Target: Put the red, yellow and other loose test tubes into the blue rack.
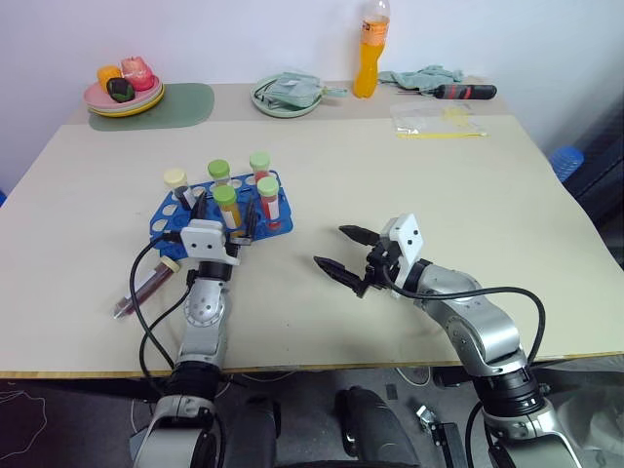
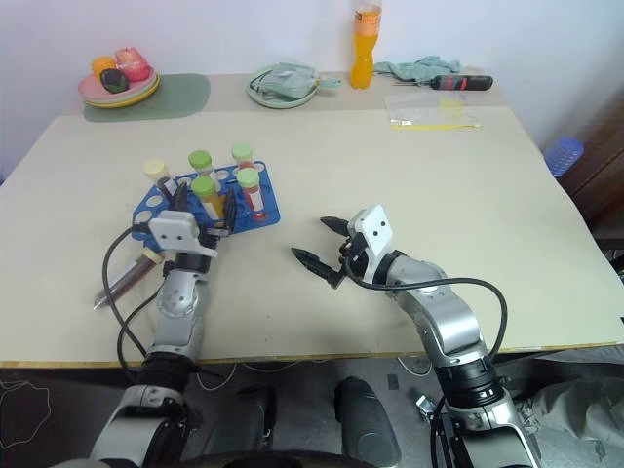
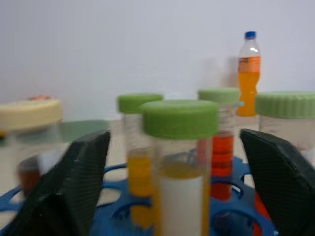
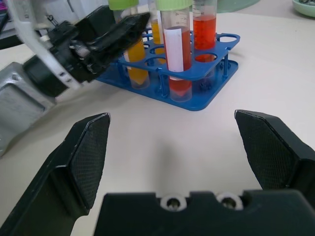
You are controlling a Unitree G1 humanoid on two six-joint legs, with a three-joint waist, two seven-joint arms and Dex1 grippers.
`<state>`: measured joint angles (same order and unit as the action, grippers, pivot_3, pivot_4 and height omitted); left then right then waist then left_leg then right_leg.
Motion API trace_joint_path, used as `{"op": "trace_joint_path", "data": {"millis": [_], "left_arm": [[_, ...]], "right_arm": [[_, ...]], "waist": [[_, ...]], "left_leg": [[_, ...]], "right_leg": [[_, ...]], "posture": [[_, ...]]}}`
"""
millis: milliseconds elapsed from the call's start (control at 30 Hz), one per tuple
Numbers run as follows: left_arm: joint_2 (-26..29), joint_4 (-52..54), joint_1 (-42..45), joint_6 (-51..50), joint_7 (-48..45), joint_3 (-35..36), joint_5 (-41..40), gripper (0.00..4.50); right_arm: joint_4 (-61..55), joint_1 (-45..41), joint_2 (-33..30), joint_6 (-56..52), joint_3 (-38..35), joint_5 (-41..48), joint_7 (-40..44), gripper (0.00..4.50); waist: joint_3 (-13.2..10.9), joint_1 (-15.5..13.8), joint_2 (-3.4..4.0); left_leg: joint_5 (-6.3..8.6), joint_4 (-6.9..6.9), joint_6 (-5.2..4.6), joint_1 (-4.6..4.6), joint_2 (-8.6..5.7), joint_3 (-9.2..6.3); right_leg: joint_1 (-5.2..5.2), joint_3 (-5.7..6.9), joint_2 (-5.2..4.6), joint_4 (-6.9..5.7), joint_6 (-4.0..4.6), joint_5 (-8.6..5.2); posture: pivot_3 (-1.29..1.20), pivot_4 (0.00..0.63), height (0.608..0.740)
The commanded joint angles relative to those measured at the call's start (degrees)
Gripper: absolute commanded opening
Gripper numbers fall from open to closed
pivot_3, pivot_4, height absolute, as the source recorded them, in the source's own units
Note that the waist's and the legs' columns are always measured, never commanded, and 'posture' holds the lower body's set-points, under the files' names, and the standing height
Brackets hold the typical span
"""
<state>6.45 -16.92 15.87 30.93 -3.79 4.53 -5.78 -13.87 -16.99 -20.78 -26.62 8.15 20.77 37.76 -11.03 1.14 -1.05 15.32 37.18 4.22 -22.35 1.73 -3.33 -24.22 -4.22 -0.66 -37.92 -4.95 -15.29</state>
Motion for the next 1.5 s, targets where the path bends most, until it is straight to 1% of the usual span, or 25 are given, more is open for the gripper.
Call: {"op": "trace_joint_path", "data": {"millis": [33, 133, 200, 267, 300, 333, 433, 500, 567, 600, 667, 700, 733, 767, 800, 867, 900, 967, 1067, 1200, 1300, 1333, 1367, 1500], "left_arm": [[2.68, 17.48, -3.59, -6.07, -1.09, 2.37, -4.18, 4.14], [6.19, 31.28, -5.94, -15.16, -0.96, 4.50, -7.17, 4.14], [9.55, 39.89, -6.38, -24.17, 0.34, 7.53, -11.21, 4.14], [14.23, 45.88, -7.56, -35.19, 1.19, 11.40, -15.86, 4.14], [16.84, 48.07, -8.88, -40.56, 1.00, 13.81, -19.52, 4.14], [19.59, 50.04, -10.34, -46.17, 0.71, 16.02, -23.14, 4.33], [29.39, 54.73, -16.49, -64.47, -0.37, 23.39, -34.68, 4.33], [36.00, 56.18, -19.79, -75.20, -0.63, 27.86, -39.64, 4.33], [42.85, 56.95, -20.68, -86.27, 0.58, 30.13, -42.75, 4.33], [45.61, 56.27, -19.67, -91.17, 1.08, 30.51, -44.59, 4.33], [49.75, 51.29, -15.99, -103.29, 1.25, 31.51, -53.03, 4.33], [52.28, 49.29, -14.15, -109.01, 0.22, 30.85, -55.52, 4.33], [56.19, 47.74, -12.54, -113.58, -1.69, 28.33, -56.17, 4.33], [60.49, 46.45, -10.85, -116.65, -3.97, 24.57, -55.73, 4.33], [63.40, 43.85, -8.61, -119.99, -5.99, 21.39, -56.22, 4.33], [67.93, 40.16, -5.55, -118.99, -9.82, 14.29, -52.91, 4.33], [68.63, 37.68, -3.15, -117.98, -11.34, 10.57, -50.94, 4.33], [69.43, 34.64, 0.25, -116.28, -13.79, 5.32, -47.77, 4.33], [67.39, 28.11, 8.84, -112.34, -18.67, -6.36, -40.76, 4.33], [65.83, 24.16, 14.76, -109.04, -24.32, -15.67, -34.09, 4.33], [65.10, 21.77, 17.98, -106.88, -28.81, -20.85, -29.55, 4.33], [65.17, 21.21, 18.78, -105.89, -30.54, -22.57, -27.97, 3.79], [65.33, 20.76, 19.50, -105.04, -32.52, -24.25, -26.57, 3.47], [65.80, 19.27, 21.21, -102.94, -37.92, -27.87, -21.87, 1.48]], "right_arm": [[-2.79, -0.17, -0.08, 0.62, -1.05, 1.15, 0.64, 4.50], [-2.66, -0.04, -0.60, 0.70, -1.42, 1.45, 1.25, 4.50], [-2.25, -0.22, -1.14, 0.94, -1.63, 1.51, 2.01, 4.50], [-1.93, -0.72, -2.33, 1.13, -1.56, 1.44, 3.50, 4.50], [-2.37, -0.90, -3.58, 0.69, -1.30, 1.83, 5.25, 4.50], [-3.06, -0.94, -4.96, 0.29, -0.93, 2.24, 7.19, 4.50], [-5.85, -0.44, -10.81, 0.69, 1.05, 2.48, 14.50, 4.50], [-6.40, -0.73, -13.18, 1.09, 1.69, 2.21, 17.03, 4.50], [-6.34, -1.72, -13.94, 1.10, 1.88, 2.23, 18.21, 4.50], [-6.28, -2.30, -14.02, 1.32, 2.05, 2.02, 18.62, 4.50], [-6.64, -3.45, -14.40, 1.53, 2.71, 1.58, 19.59, 4.50], [-6.97, -3.87, -14.73, 1.28, 2.90, 1.65, 20.16, 4.50], [-7.64, -4.33, -15.27, 0.59, 3.07, 2.12, 20.95, 4.50], [-8.45, -4.69, -15.93, -0.13, 3.20, 2.71, 21.90, 4.50], [-9.38, -4.86, -16.75, -0.86, 3.31, 3.38, 23.05, 4.50], [-11.23, -4.74, -18.40, -1.71, 3.46, 4.63, 25.29, 4.50], [-11.71, -4.67, -18.72, -1.86, 3.45, 4.98, 25.70, 4.50], [-12.18, -4.61, -18.77, -2.07, 3.44, 5.18, 25.62, 4.50], [-13.40, -3.16, -18.19, -1.92, 3.70, 4.40, 23.88, 4.50], [-15.34, -1.58, -17.60, -2.84, 3.84, 4.72, 21.46, 4.50], [-16.56, -0.72, -17.13, -3.78, 3.94, 5.10, 19.83, 4.50], [-16.82, -0.56, -16.98, -4.00, 4.00, 5.19, 19.38, 4.50], [-16.99, -0.39, -16.90, -4.09, 4.03, 5.22, 19.06, 4.50], [-17.12, -0.15, -16.76, -4.00, 4.05, 5.10, 18.57, 4.50]], "waist": [[0.00, 0.01, -0.01], [0.00, -0.08, -0.01], [-0.01, -0.06, 0.00], [0.00, -0.03, 0.00], [0.00, 0.06, 0.00], [0.00, 0.16, 0.02], [-0.04, 0.48, 0.03], [-0.11, 1.00, -0.13], [-0.13, 1.08, -0.20], [-0.16, 1.11, -0.24], [-0.17, 1.14, -0.21], [-0.17, 1.27, -0.22], [-0.17, 1.39, -0.22], [-0.18, 1.45, -0.24], [-0.20, 1.49, -0.26], [-0.23, 1.44, -0.20], [-0.23, 1.43, -0.18], [-0.23, 1.41, -0.18], [-0.23, 1.39, -0.20], [-0.22, 1.35, -0.21], [-0.22, 1.43, -0.21], [-0.22, 1.42, -0.22], [-0.22, 1.40, -0.22], [-0.21, 1.37, -0.23]], "left_leg": [[0.00, 0.00, 0.00, 0.00, 0.00, 0.00], [0.00, 0.01, 0.00, 0.00, 0.01, -0.01], [0.00, 0.03, 0.00, -0.01, 0.01, -0.01], [0.00, 0.02, 0.00, 0.00, 0.01, -0.01], [0.00, 0.02, 0.00, 0.01, 0.01, -0.02], [0.00, 0.02, 0.00, 0.01, 0.02, -0.02], [0.01, 0.00, -0.02, 0.02, 0.04, -0.02], [0.02, -0.01, -0.03, 0.03, 0.05, -0.06], [0.02, 0.00, -0.03, 0.03, 0.07, -0.11], [0.02, 0.01, -0.03, 0.03, 0.07, -0.11], [0.02, 0.01, -0.03, 0.03, 0.05, -0.11], [0.02, 0.02, -0.03, 0.03, 0.04, -0.11], [0.02, 0.01, -0.03, 0.03, 0.05, -0.12], [0.02, -0.02, -0.03, 0.03, 0.05, -0.11], [0.02, -0.05, -0.03, 0.01, 0.05, -0.12], [0.02, -0.07, -0.03, -0.01, 0.03, -0.10], [0.02, -0.10, -0.03, -0.01, 0.03, -0.09], [0.02, -0.12, -0.02, 0.00, 0.03, -0.09], [0.02, -0.11, -0.02, -0.02, 0.04, -0.09], [0.02, -0.07, -0.02, -0.09, 0.03, -0.07], [0.02, -0.08, -0.02, -0.11, 0.03, -0.06], [0.02, -0.07, -0.02, -0.11, 0.03, -0.06], [0.02, -0.06, -0.02, -0.11, 0.03, -0.06], [0.02, -0.04, -0.02, -0.12, 0.03, -0.05]], "right_leg": [[0.00, 0.00, 0.00, 0.00, 0.00, 0.00], [-0.01, 0.01, 0.00, -0.05, 0.01, 0.00], [-0.01, 0.00, 0.00, -0.06, 0.01, 0.00], [-0.01, 0.01, -0.01, -0.06, 0.01, -0.01], [-0.01, 0.01, 0.00, -0.06, 0.01, -0.01], [-0.01, 0.01, 0.00, -0.07, 0.01, -0.01], [-0.02, 0.02, 0.02, -0.08, 0.03, -0.03], [-0.03, 0.05, 0.03, -0.09, 0.05, -0.05], [-0.02, 0.11, 0.04, -0.10, 0.08, -0.07], [-0.02, 0.12, 0.04, -0.11, 0.09, -0.07], [-0.01, 0.12, 0.03, -0.09, 0.09, -0.08], [-0.01, 0.13, 0.03, -0.10, 0.09, -0.08], [-0.02, 0.13, 0.04, -0.09, 0.09, -0.08], [-0.04, 0.13, 0.04, -0.09, 0.10, -0.09], [-0.08, 0.14, 0.05, -0.10, 0.11, -0.10], [-0.12, 0.14, 0.03, -0.09, 0.12, -0.10], [-0.12, 0.13, 0.03, -0.07, 0.12, -0.10], [-0.13, 0.14, 0.03, -0.06, 0.16, -0.12], [-0.15, 0.14, 0.04, -0.08, 0.17, -0.13], [-0.18, 0.14, 0.04, -0.07, 0.16, -0.12], [-0.22, 0.12, 0.04, -0.08, 0.16, -0.12], [-0.22, 0.12, 0.05, -0.09, 0.16, -0.12], [-0.22, 0.12, 0.05, -0.10, 0.16, -0.12], [-0.22, 0.12, 0.05, -0.10, 0.16, -0.12]], "posture": [[0.00, 0.150, 0.740], [0.00, 0.150, 0.740], [0.00, 0.150, 0.740], [0.00, 0.150, 0.740], [0.00, 0.150, 0.740], [0.00, 0.150, 0.740], [0.00, 0.150, 0.740], [0.00, 0.150, 0.740], [0.00, 0.150, 0.740], [0.00, 0.150, 0.740], [0.00, 0.150, 0.740], [0.00, 0.150, 0.740], [0.00, 0.150, 0.740], [0.00, 0.150, 0.740], [0.00, 0.150, 0.740], [0.00, 0.150, 0.740], [0.00, 0.150, 0.740], [0.00, 0.150, 0.740], [0.00, 0.150, 0.740], [0.00, 0.150, 0.740], [0.00, 0.150, 0.740], [0.00, 0.150, 0.740], [0.00, 0.150, 0.740], [0.00, 0.150, 0.740]]}}
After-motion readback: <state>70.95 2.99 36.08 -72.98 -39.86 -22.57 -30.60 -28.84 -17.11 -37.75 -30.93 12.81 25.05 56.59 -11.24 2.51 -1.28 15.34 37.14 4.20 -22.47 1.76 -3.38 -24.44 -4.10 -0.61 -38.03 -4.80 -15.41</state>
